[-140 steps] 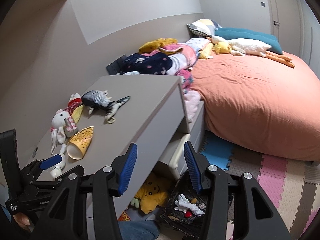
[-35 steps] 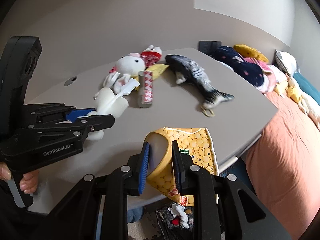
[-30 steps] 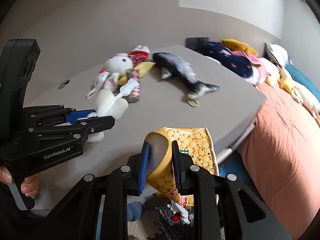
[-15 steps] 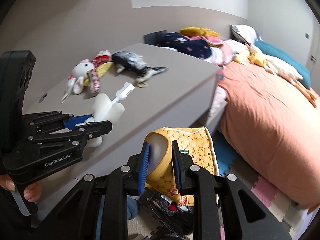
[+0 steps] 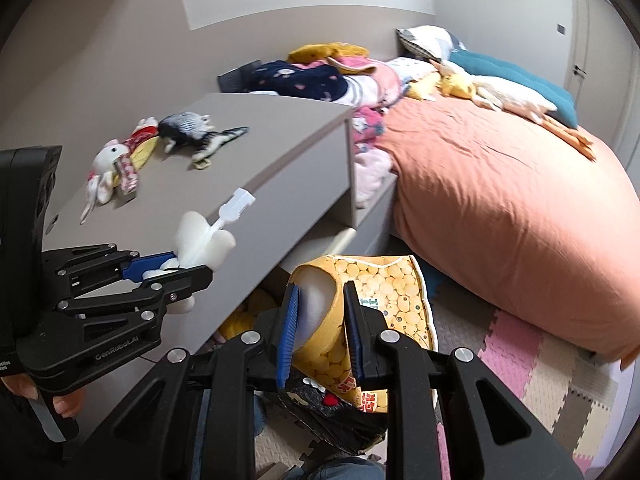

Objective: Collect trash
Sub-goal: 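Lower the foam plush and popcorn bag into the black bin and open both grippers, then move the left gripper to the grey foam block with red-white tape and grasp it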

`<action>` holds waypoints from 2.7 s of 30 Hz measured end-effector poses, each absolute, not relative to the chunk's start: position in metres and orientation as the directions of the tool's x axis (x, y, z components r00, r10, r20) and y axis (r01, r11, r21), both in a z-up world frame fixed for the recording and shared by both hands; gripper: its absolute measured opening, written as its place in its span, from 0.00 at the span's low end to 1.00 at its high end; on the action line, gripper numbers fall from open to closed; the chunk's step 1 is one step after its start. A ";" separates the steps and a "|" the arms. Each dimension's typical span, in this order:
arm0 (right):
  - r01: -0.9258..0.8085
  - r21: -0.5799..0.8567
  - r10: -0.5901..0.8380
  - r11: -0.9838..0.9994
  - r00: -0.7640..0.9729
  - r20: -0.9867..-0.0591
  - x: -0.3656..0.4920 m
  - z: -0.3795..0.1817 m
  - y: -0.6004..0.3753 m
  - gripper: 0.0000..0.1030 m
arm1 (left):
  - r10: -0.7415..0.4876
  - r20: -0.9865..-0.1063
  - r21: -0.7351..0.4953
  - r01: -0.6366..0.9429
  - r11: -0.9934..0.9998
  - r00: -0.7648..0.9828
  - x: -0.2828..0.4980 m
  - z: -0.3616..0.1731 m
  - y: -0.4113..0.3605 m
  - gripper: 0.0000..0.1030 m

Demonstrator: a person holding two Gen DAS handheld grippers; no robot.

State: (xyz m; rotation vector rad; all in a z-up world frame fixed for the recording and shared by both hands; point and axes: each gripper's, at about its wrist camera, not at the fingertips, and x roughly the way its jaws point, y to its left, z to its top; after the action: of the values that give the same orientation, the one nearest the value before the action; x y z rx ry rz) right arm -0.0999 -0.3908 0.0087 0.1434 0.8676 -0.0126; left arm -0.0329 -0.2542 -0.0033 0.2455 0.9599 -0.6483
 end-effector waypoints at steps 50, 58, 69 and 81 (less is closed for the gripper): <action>0.167 0.157 0.004 0.973 0.673 -0.740 -0.082 0.013 -0.400 0.54 | -0.246 -0.836 0.045 0.508 0.860 0.490 -0.002 -0.002 -0.226 0.89; 0.106 0.151 0.040 0.983 0.675 -0.737 -0.061 0.016 -0.374 0.54 | -0.218 -0.829 0.050 0.455 0.889 0.516 0.010 0.005 -0.200 0.89; -0.014 0.151 0.120 0.988 0.684 -0.720 -0.014 0.024 -0.338 0.57 | -0.134 -0.823 0.073 0.336 0.939 0.552 0.037 0.011 -0.160 0.89; -0.145 0.147 0.206 0.979 0.669 -0.714 0.062 0.030 -0.289 0.58 | -0.051 -0.826 0.054 0.169 0.984 0.561 0.083 0.009 -0.106 0.89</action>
State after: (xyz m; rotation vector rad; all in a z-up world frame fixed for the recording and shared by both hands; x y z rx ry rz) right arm 0.0618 -0.2890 0.0297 0.0798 0.8149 0.1980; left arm 0.0832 -0.1064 0.0089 0.1325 0.9672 -0.1296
